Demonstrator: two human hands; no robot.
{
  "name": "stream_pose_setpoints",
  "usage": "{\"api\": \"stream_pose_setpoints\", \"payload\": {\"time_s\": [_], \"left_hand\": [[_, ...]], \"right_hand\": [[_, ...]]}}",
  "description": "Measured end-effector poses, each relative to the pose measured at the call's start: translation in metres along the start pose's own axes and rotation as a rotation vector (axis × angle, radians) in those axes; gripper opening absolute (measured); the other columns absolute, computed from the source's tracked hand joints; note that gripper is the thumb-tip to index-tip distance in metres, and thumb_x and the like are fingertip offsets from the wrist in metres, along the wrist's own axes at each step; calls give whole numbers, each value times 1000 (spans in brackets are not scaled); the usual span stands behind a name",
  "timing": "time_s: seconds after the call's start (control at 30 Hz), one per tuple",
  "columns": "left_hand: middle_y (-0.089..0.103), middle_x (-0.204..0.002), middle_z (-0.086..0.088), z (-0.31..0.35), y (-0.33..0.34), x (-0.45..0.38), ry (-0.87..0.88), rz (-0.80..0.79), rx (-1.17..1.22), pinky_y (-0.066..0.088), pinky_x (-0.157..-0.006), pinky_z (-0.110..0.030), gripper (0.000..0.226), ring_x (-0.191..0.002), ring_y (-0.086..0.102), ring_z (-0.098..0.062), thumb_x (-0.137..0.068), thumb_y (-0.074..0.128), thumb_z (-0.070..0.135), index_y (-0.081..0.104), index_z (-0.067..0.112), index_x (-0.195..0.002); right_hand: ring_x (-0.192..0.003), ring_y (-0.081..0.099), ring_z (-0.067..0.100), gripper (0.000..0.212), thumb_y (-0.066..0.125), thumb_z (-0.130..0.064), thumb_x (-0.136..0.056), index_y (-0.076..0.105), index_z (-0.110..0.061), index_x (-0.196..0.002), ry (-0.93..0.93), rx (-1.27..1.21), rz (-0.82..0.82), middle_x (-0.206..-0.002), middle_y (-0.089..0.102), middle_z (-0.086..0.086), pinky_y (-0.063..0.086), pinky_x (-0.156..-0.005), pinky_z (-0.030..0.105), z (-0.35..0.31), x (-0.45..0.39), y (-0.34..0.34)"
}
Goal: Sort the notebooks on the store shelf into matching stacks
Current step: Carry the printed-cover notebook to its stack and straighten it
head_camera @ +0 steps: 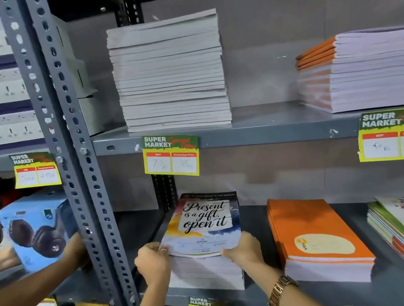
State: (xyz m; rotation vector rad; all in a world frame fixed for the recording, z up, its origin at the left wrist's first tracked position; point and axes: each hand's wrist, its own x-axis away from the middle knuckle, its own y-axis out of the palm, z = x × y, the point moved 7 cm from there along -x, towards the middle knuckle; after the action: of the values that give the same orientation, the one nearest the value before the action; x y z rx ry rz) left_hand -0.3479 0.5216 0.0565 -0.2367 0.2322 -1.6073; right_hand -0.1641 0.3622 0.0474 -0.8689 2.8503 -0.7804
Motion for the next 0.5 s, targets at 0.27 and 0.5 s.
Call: {"api": "stream_pose_setpoints", "payload": {"time_s": [0.27, 0.5], "left_hand": [[58, -112, -23, 15, 0, 17, 387, 2, -332, 45, -76, -42, 20, -101, 53, -38, -86, 54, 2, 66, -3, -101], [58, -120, -14, 31, 16, 28, 700, -155, -512, 48, -84, -39, 26, -114, 50, -30, -91, 53, 17, 63, 1, -109]], "right_hand": [[-132, 37, 30, 65, 65, -18, -85, 31, -6, -140, -135, 346, 132, -145, 35, 13, 43, -100, 35, -8, 23, -19], [-140, 28, 22, 47, 42, -19, -98, 33, -8, -142, -494, 543, 41, -152, 30, 7, 37, -110, 33, -22, 39, -2]]}}
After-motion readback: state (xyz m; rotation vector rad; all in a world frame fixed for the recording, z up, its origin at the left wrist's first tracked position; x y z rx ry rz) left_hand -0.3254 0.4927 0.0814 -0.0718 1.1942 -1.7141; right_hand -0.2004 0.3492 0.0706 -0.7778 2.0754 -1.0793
